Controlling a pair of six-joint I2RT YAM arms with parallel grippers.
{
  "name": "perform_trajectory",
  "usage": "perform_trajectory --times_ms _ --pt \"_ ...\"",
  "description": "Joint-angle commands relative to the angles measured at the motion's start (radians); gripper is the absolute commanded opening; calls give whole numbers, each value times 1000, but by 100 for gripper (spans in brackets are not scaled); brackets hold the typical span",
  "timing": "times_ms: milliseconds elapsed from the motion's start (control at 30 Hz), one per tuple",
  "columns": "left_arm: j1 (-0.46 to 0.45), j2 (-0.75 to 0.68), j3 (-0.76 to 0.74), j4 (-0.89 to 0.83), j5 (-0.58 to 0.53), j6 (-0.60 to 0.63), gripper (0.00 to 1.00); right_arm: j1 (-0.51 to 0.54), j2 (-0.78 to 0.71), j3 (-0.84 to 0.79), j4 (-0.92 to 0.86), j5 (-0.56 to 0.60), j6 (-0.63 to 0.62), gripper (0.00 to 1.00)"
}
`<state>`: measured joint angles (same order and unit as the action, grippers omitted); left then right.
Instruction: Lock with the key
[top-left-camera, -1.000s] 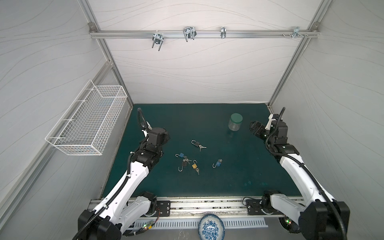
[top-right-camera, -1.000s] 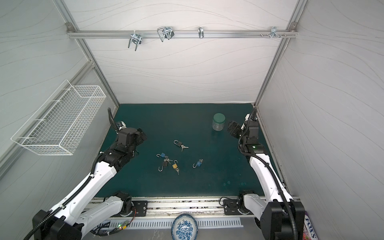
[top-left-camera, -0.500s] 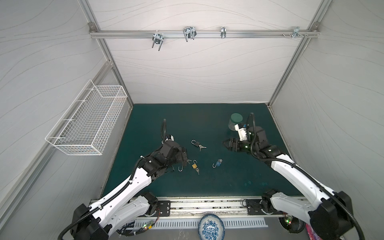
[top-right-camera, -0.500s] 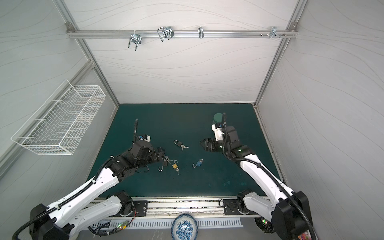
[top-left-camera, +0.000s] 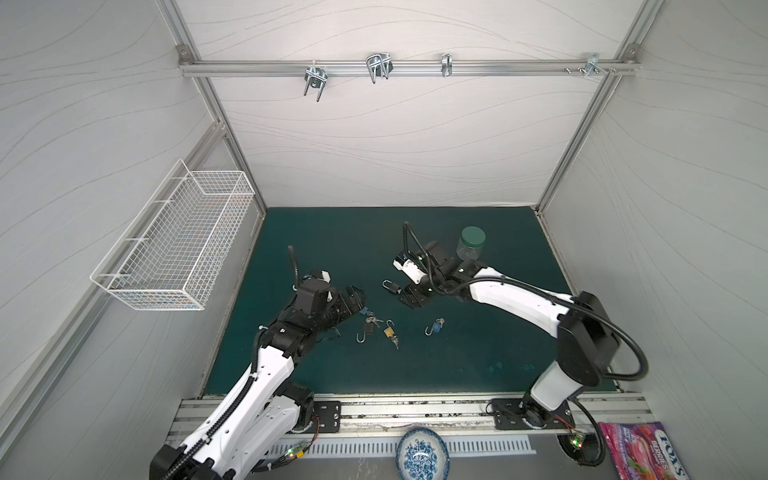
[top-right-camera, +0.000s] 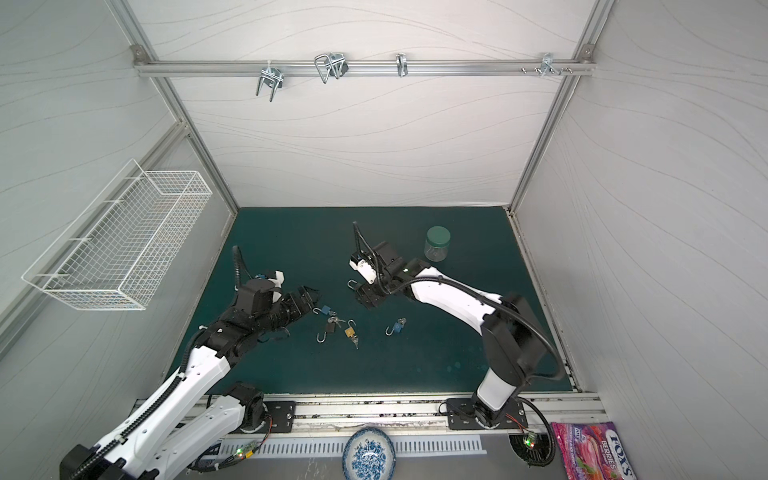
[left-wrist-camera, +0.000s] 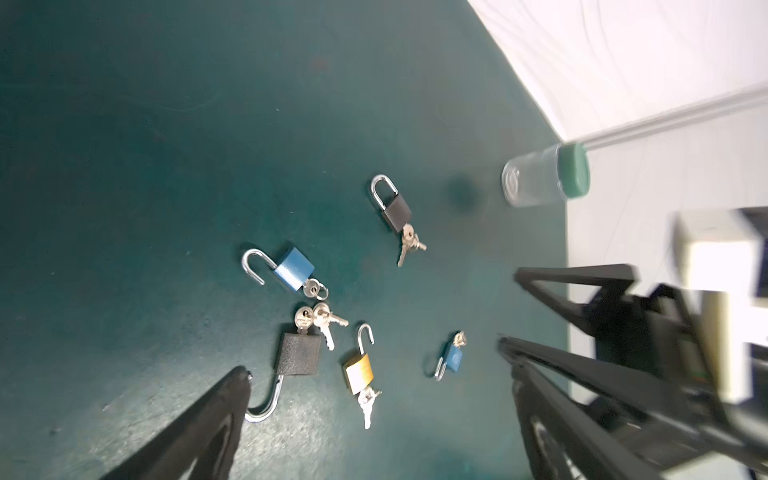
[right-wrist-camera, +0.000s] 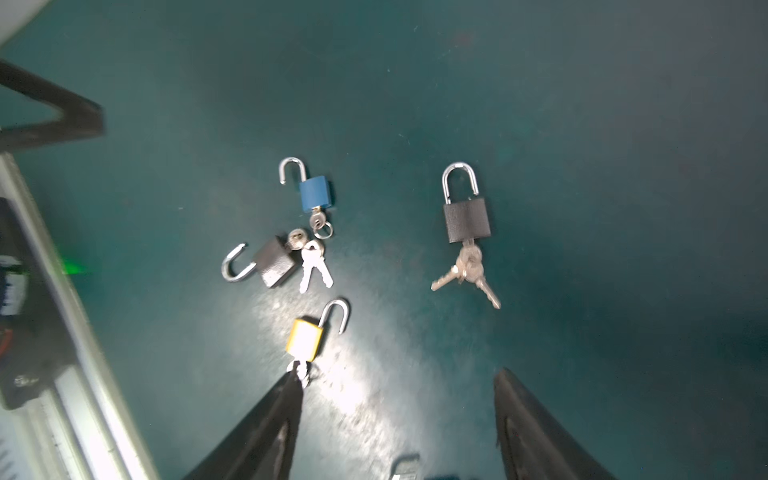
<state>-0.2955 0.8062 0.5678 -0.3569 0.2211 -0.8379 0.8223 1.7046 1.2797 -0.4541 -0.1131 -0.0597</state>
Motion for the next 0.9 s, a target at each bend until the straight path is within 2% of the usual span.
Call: perform_trajectory --times_ms 0,67,267,867 --pt "98 0 -42 129 219 -85 98 11 117 113 -107 19 -98 70" --pt "137 5 -66 172 278 -112 98 15 190 174 -122 45 -100 70" --pt "157 -11 -73 153 292 -112 98 11 338 309 -163 111 -168 68" --pt "158 -17 -74 113 284 -100 92 -18 551 531 -301 53 -208 64"
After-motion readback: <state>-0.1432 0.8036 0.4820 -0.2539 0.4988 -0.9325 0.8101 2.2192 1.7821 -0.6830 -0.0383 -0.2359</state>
